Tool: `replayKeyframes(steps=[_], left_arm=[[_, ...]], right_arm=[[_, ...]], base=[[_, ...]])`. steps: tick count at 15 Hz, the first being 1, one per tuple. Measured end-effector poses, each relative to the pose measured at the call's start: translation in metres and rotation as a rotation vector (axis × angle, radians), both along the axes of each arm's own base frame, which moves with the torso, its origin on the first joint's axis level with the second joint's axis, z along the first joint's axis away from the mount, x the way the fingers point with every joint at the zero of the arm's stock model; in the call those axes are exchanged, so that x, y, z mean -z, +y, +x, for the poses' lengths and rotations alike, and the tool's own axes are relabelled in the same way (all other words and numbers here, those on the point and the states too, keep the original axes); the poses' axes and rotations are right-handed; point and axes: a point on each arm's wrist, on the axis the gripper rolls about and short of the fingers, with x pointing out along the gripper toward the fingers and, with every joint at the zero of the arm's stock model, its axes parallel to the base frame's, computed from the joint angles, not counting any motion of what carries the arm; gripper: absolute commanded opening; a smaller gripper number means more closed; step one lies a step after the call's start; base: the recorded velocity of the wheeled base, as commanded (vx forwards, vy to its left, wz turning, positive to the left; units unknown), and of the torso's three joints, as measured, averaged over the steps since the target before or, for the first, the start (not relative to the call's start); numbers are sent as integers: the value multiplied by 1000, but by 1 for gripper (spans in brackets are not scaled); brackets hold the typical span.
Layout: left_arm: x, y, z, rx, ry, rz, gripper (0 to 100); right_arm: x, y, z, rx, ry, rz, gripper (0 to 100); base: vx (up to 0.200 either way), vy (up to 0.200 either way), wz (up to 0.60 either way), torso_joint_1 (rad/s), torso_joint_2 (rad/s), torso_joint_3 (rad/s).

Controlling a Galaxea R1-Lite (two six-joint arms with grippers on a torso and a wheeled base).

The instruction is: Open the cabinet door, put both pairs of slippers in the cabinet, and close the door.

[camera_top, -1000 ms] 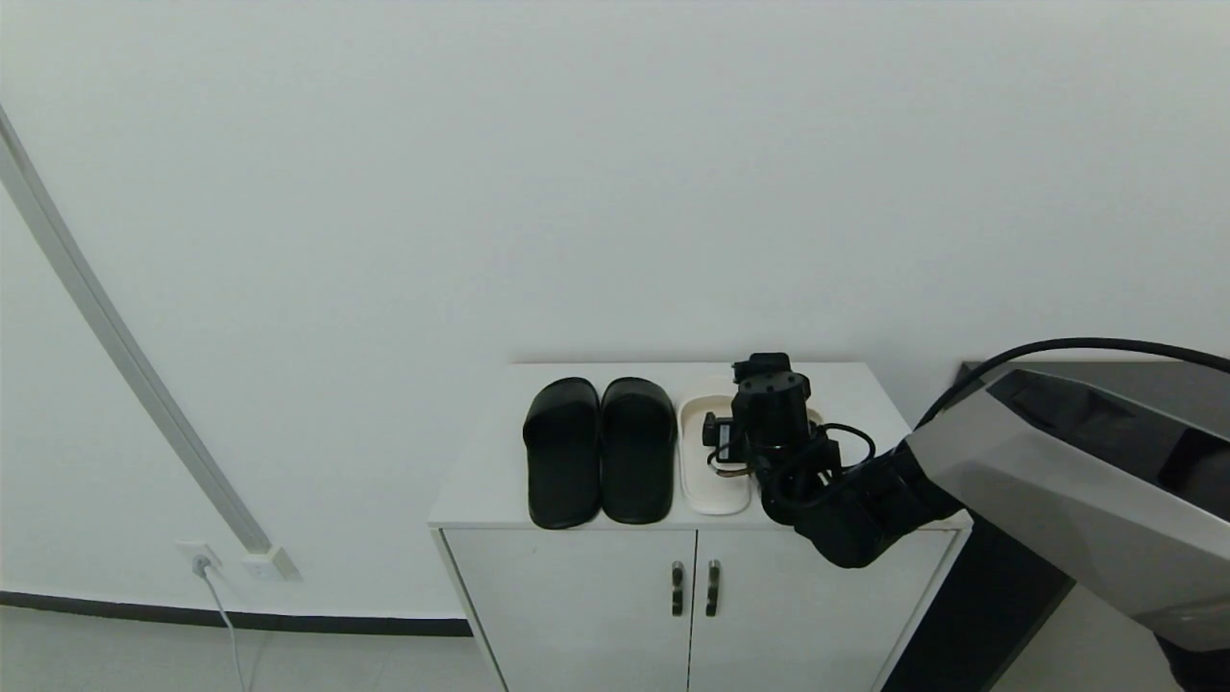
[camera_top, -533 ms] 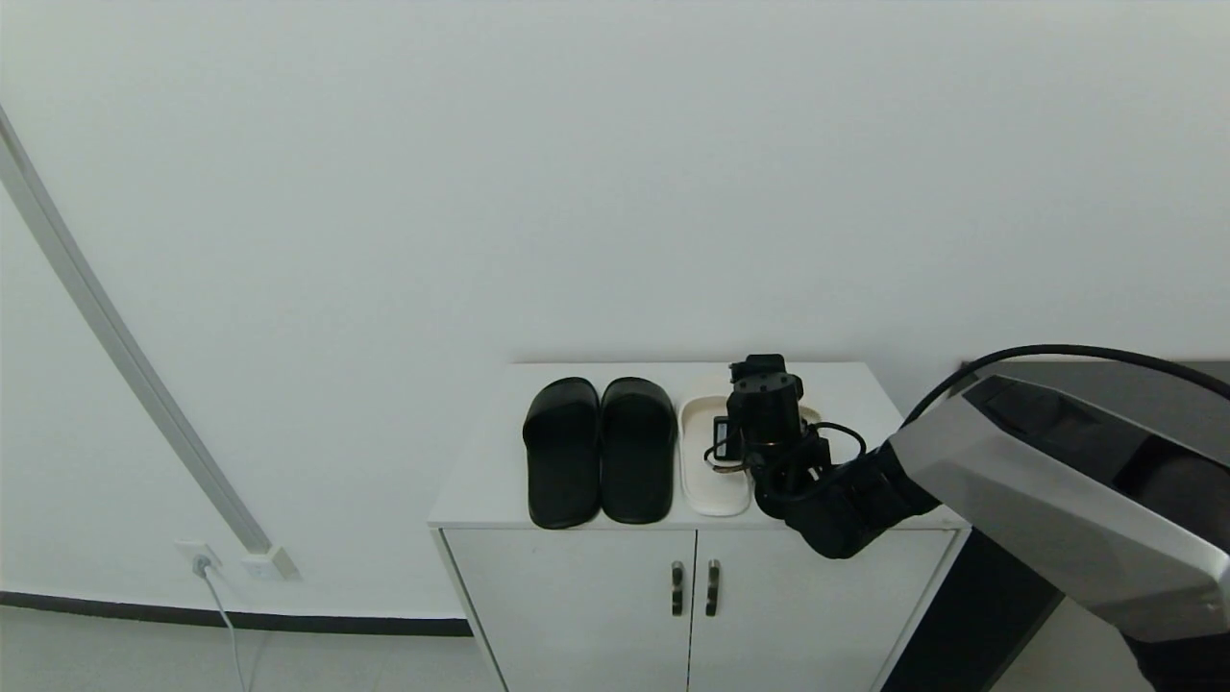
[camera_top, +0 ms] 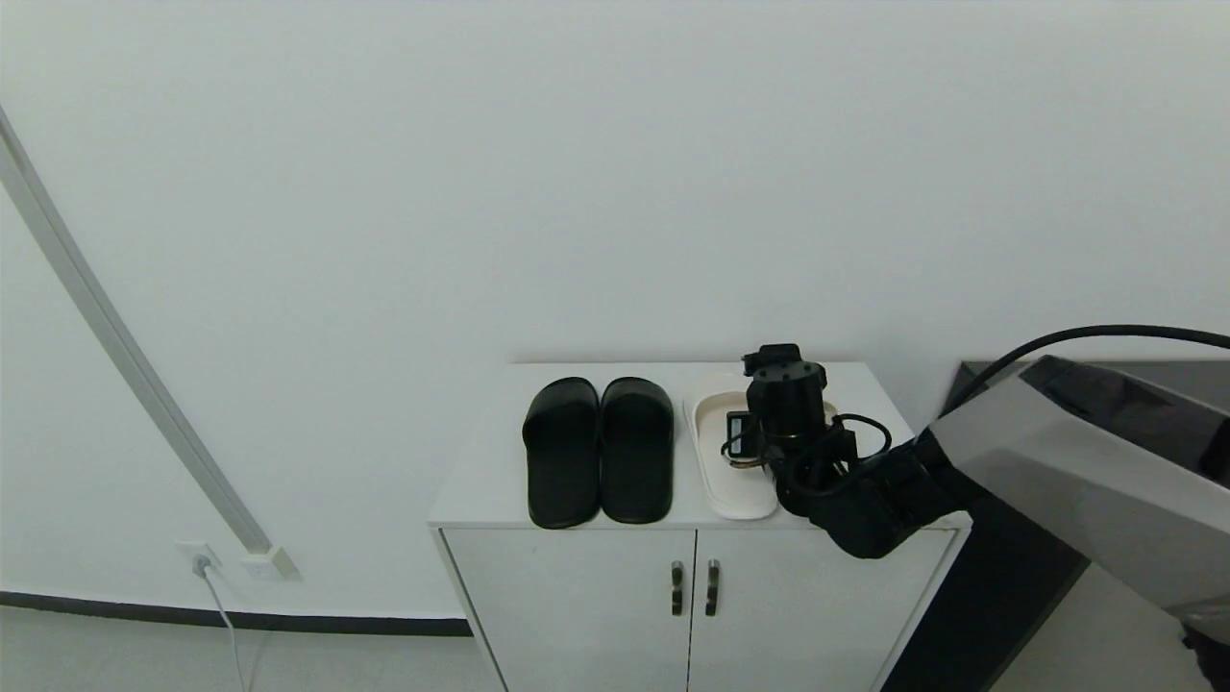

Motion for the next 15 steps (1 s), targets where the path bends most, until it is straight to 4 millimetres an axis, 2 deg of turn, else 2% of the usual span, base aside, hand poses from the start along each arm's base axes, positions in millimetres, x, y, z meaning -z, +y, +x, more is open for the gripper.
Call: replayKeyframes(steps=[6, 11, 15], left_arm=[[0, 0, 0, 0, 0, 0, 0], [0, 0, 0, 0, 0, 0, 0], [0, 0, 0, 0, 0, 0, 0]], right_arm=[[-36, -14, -82, -203, 21, 2, 0], [-59, -37, -144, -413, 35, 30, 0], [-72, -53, -177, -500, 57, 19, 0]], base=[[0, 0, 0, 0, 0, 0], [0, 0, 0, 0, 0, 0], [0, 0, 0, 0, 0, 0]])
